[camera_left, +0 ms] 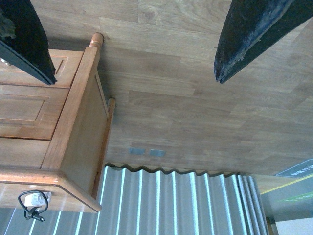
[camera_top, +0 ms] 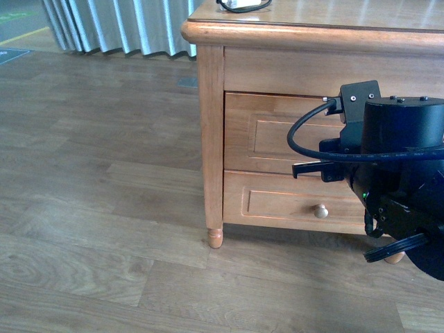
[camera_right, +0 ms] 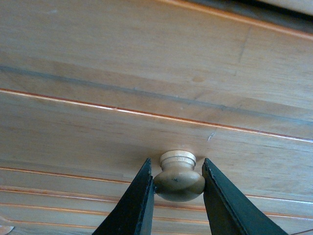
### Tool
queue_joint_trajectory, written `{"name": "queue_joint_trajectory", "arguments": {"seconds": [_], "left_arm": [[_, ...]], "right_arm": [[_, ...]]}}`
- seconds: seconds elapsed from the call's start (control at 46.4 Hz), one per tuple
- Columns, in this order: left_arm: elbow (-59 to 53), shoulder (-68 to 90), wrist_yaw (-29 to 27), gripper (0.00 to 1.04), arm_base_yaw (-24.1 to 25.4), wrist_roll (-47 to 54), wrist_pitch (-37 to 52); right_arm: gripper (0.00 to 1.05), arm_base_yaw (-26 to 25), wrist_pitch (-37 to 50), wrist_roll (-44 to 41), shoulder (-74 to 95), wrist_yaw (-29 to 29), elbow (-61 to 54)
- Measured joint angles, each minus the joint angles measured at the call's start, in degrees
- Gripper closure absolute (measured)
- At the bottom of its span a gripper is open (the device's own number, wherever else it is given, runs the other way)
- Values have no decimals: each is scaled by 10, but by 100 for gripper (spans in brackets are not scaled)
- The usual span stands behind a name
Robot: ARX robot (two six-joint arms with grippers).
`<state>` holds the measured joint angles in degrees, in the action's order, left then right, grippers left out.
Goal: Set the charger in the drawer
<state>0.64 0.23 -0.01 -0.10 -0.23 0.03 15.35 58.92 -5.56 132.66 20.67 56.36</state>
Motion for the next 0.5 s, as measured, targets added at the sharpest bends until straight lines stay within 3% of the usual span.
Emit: {"name": "queue_joint_trajectory", "arguments": {"seconds": [0.496], "left_arm": [[0, 0, 0, 6, 0, 0, 0]], "right_arm": [[81, -10, 35, 6, -11, -39, -45]]}}
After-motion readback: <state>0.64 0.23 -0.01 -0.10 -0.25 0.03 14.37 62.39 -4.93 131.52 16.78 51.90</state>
